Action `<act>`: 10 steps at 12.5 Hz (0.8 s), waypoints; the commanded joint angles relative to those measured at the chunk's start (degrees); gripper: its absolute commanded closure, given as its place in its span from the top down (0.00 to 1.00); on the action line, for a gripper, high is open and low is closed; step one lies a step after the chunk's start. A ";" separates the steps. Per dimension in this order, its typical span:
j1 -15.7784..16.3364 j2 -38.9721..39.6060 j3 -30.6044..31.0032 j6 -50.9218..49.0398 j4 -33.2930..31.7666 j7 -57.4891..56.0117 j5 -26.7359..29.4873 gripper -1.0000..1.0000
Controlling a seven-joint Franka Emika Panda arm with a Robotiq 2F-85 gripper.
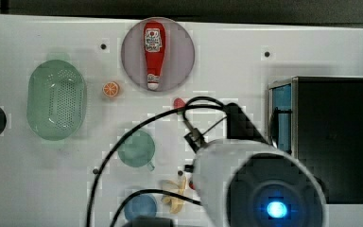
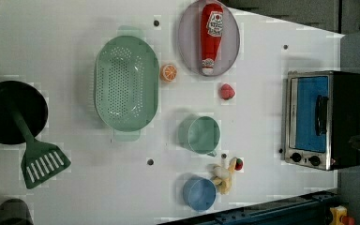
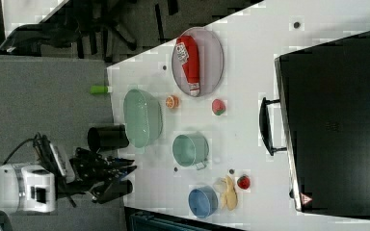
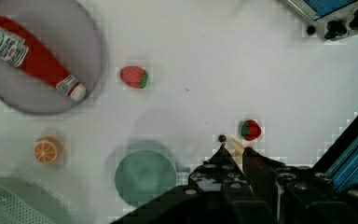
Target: Flap open oven.
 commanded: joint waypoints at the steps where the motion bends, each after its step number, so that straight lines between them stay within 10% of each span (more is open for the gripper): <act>1: -2.14 0.49 -2.24 2.19 -2.09 -11.52 -1.16 0.18; 10: -5.12 7.49 -13.41 19.05 -6.75 -54.69 -6.86 0.18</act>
